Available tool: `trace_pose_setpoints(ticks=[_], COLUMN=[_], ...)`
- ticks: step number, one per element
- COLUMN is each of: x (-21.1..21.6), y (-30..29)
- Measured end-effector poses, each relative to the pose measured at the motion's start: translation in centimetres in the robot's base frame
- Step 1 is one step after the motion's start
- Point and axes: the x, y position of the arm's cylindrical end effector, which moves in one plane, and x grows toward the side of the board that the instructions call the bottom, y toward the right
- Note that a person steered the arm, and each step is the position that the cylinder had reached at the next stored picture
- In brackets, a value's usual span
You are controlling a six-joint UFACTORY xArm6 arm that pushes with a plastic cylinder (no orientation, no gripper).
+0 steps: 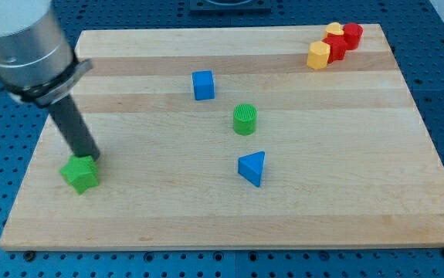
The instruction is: Slide the blue triangle closer to the green star
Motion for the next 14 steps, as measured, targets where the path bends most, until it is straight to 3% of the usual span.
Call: trace_pose_setpoints(ticks=[1,3,6,8,11,13,14], x=[3.3,3.1,1.5,0.2,-0.1,0.8,5.4], y=[-1.1,0.6,23.7,28.4,41.1,38.7,36.8])
